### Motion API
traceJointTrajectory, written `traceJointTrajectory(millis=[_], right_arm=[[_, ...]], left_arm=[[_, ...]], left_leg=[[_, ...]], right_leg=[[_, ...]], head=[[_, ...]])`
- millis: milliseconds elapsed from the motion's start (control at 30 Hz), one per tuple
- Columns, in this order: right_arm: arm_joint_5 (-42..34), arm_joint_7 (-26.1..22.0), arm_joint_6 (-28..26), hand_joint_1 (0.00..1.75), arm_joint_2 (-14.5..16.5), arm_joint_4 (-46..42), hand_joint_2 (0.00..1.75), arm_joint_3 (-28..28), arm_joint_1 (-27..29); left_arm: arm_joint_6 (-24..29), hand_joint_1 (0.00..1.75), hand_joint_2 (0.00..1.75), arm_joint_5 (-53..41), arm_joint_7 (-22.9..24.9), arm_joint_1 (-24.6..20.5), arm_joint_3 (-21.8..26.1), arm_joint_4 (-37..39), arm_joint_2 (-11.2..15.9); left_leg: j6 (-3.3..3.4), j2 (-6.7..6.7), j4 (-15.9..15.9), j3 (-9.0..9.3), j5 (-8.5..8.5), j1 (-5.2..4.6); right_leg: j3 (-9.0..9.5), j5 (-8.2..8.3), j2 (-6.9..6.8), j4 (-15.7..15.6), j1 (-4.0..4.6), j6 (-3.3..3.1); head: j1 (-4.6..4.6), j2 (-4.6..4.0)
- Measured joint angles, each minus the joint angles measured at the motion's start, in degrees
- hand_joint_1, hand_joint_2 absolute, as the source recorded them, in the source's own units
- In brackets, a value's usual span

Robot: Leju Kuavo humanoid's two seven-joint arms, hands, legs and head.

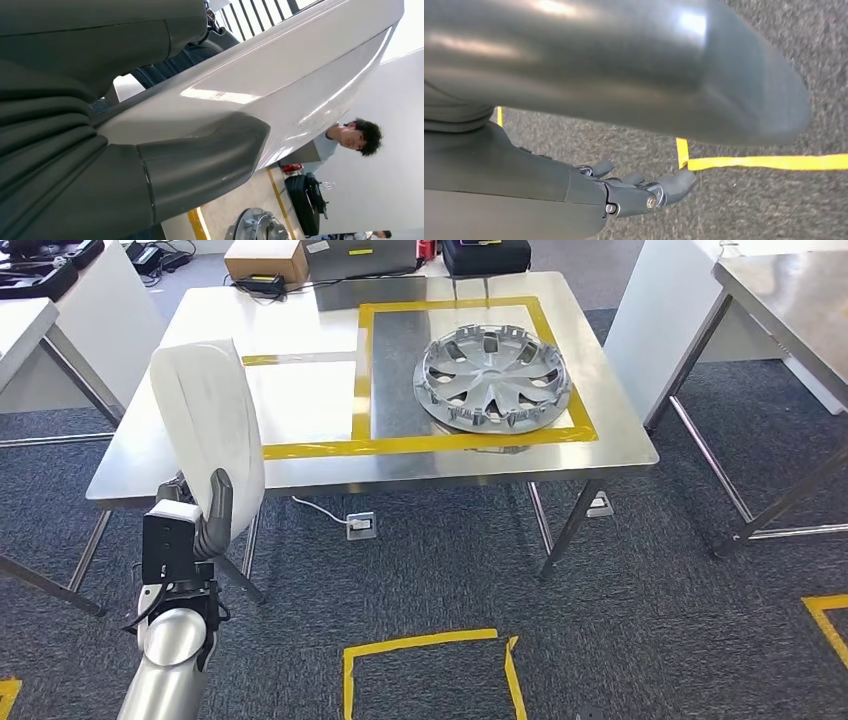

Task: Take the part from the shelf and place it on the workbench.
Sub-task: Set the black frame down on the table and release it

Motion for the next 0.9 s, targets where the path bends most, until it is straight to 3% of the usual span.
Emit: traceJointTrajectory(millis=[67,133,167,200,233,300,367,467,533,567,633,667,700,733,800,833,900], right_arm=[[-0.1,0.2,0.0,0.00,0.0,0.0,0.00,-0.2,-0.1],[-0.3,0.3,-0.1,0.00,0.0,0.0,0.00,-0.3,-0.1],[-0.3,0.3,-0.1,0.00,0.0,0.0,0.00,-0.4,-0.1],[-0.3,0.4,-0.1,0.00,0.0,0.0,0.00,-0.4,0.0],[-0.3,0.3,-0.1,0.00,0.0,0.0,0.00,-0.5,0.0],[-0.3,0.2,-0.1,0.00,0.0,0.0,0.00,-0.6,0.1],[-0.1,0.2,-0.1,0.00,0.1,0.0,0.00,-0.6,0.0],[0.1,0.2,0.0,0.00,0.1,0.0,0.00,-0.6,-0.2],[0.1,0.1,0.0,0.00,0.1,0.0,0.00,-0.6,-0.2],[0.1,0.1,0.0,0.00,0.1,0.0,0.00,-0.6,-0.3],[0.1,0.1,0.0,0.00,0.1,0.0,0.00,-0.6,-0.4],[0.1,0.1,0.0,0.00,0.1,0.0,0.00,-0.6,-0.3],[0.1,0.1,0.0,0.00,0.1,0.0,0.00,-0.6,-0.3],[0.1,0.2,0.0,0.00,0.1,0.0,0.00,-0.6,-0.2],[0.1,0.2,0.0,0.00,0.1,0.0,0.00,-0.6,-0.1],[0.1,0.2,-0.1,0.00,0.1,0.0,0.00,-0.6,-0.1],[0.2,0.3,-0.1,0.00,0.1,0.0,0.00,-0.6,-0.1]], left_arm=[[-0.2,1.75,1.75,-0.4,0.4,-0.7,0.0,0.0,-0.2],[-0.5,1.75,1.75,-0.6,0.5,-1.0,-0.1,0.1,-0.2],[-0.6,1.75,1.75,-0.7,0.6,-1.0,-0.1,0.1,-0.2],[-0.7,1.75,1.75,-0.7,0.6,-0.9,-0.1,0.2,-0.2],[-0.7,1.75,1.75,-0.7,0.6,-1.0,-0.1,0.2,-0.2],[-0.7,1.75,1.75,-0.7,0.6,-1.0,-0.1,0.2,-0.2],[-0.8,1.75,1.75,-0.7,0.7,-1.1,-0.1,0.2,-0.3],[-0.9,1.75,1.75,-0.7,0.7,-1.1,0.0,0.0,-0.4],[-0.9,1.75,1.75,-0.7,0.7,-1.2,0.0,-0.1,-0.5],[-0.9,1.75,1.75,-0.7,0.7,-1.2,0.0,-0.2,-0.5],[-0.9,1.75,1.75,-0.7,0.7,-1.2,0.1,-0.1,-0.6],[-0.9,1.75,1.75,-0.7,0.7,-1.1,0.1,-0.1,-0.6],[-0.9,1.75,1.75,-0.7,0.7,-1.1,0.1,-0.1,-0.6],[-0.9,1.75,1.75,-0.7,0.8,-1.0,0.1,-0.1,-0.6],[-0.9,1.75,1.75,-0.7,0.8,-1.0,0.1,-0.1,-0.6],[-0.9,1.75,1.75,-0.7,0.8,-1.0,0.1,-0.1,-0.6],[-0.9,1.75,1.75,-0.7,0.8,-0.9,0.1,-0.3,-0.6]], left_leg=[[-0.56,0.11,4.7,-2.38,-1.88,0.11],[-0.85,0.14,12.6,-7.23,-4.26,0.16],[-0.88,0.14,15.4,-9.36,-4.43,0.17],[-0.83,0.14,16.2,-10.60,-3.38,0.16],[-0.68,0.14,14.7,-10.70,-1.14,0.15],[-0.10,0.16,7.4,-8.52,4.45,0.01],[0.53,0.18,1.7,-6.21,6.55,-0.28],[1.48,0.00,0.2,-5.36,5.65,-0.41],[2.18,-0.05,-0.5,-4.62,5.40,-0.15],[2.45,-0.01,-0.8,-4.19,5.24,0.00],[2.73,0.07,-0.8,-3.59,4.67,0.00],[2.75,0.06,-0.8,-3.30,4.33,0.00],[2.72,0.02,-0.8,-2.91,3.96,0.00],[2.63,-0.03,-0.8,-2.39,3.56,0.01],[2.31,-0.10,-0.8,-1.22,2.59,0.02],[2.03,-0.14,-0.8,-0.77,2.07,-0.08],[1.45,-0.20,-0.8,-0.43,1.33,-0.26]], right_leg=[[0.78,-0.42,-0.05,-0.3,-0.16,-0.74],[1.54,-1.11,-0.05,-0.3,-0.12,-1.13],[2.01,-1.50,0.00,-0.3,-0.09,-1.18],[2.59,-1.95,0.09,-0.3,-0.08,-1.17],[3.26,-2.42,0.17,-0.3,-0.06,-1.13],[4.61,-3.47,0.27,-0.3,-0.02,-0.88],[5.27,-4.37,0.30,-0.3,0.11,-0.29],[5.60,-5.03,0.15,-0.6,0.08,0.77],[5.07,-6.07,0.02,1.1,0.05,1.40],[3.69,-7.18,-0.01,3.7,0.00,1.67],[-1.20,-9.72,-0.04,11.5,-0.12,2.03],[-3.62,-10.21,-0.04,14.7,-0.17,2.15],[-5.20,-9.48,-0.04,16.0,-0.19,2.20],[-5.63,-7.48,-0.04,15.0,-0.21,2.18],[-3.67,-1.63,-0.08,7.6,-0.23,1.95],[-2.22,0.23,-0.09,3.8,-0.13,1.75],[-0.57,1.02,-0.09,0.2,0.04,1.18]], head=[[-0.14,0.00],[-0.23,0.00],[-0.23,0.00],[-0.24,0.00],[-0.24,0.00],[-0.23,0.00],[-0.26,0.00],[-0.23,0.00],[-0.09,0.00],[0.01,0.00],[0.19,-0.01],[0.19,-0.01],[0.20,-0.01],[0.20,-0.01],[0.20,0.00],[0.20,0.00],[0.11,0.00]])
